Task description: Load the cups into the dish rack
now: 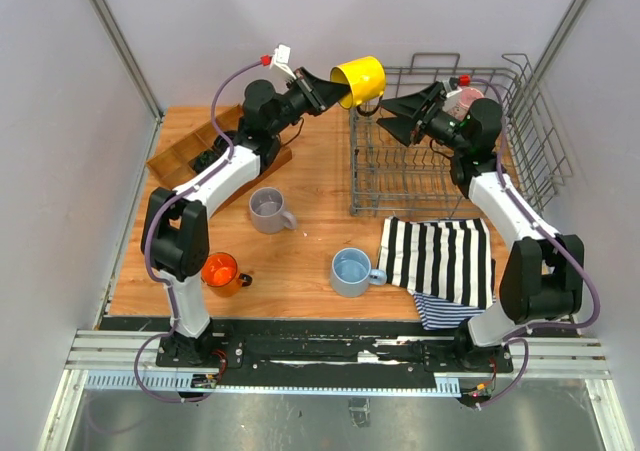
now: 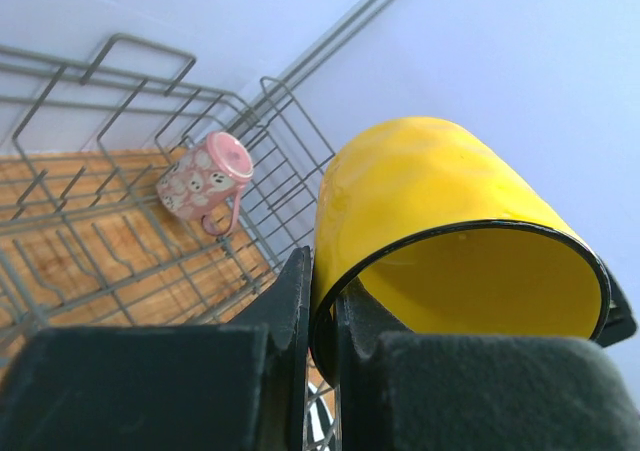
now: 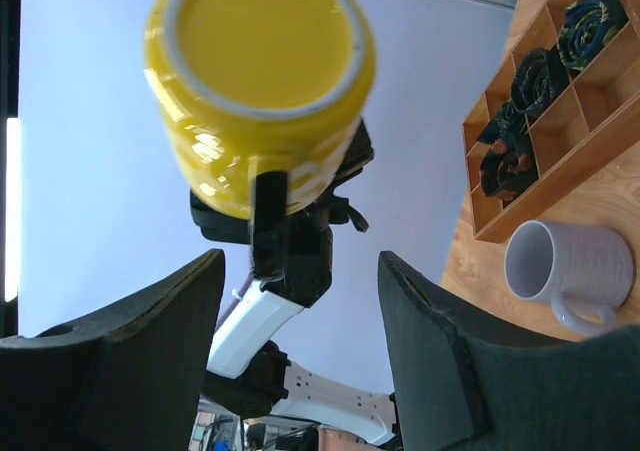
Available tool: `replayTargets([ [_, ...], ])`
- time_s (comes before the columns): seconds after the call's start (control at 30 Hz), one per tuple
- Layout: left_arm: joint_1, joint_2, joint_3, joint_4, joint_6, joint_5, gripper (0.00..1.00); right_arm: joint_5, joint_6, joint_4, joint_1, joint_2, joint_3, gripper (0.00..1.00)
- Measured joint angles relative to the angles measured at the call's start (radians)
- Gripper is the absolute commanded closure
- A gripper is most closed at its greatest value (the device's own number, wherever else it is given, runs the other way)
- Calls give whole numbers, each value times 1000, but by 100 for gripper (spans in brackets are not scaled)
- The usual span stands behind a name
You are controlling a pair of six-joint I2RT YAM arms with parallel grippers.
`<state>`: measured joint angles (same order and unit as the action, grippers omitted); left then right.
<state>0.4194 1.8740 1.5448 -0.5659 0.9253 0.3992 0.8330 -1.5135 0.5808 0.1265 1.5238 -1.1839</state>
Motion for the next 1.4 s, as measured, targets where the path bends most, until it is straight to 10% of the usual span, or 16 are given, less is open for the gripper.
replayTargets([
  [1.13,-1,58,20,-119,8,29,99,-29,-101,150,77,105,-47,63],
  [1.4,-1,58,11,-130,5,43,99,-32,-86,127,77,117,-76,84],
])
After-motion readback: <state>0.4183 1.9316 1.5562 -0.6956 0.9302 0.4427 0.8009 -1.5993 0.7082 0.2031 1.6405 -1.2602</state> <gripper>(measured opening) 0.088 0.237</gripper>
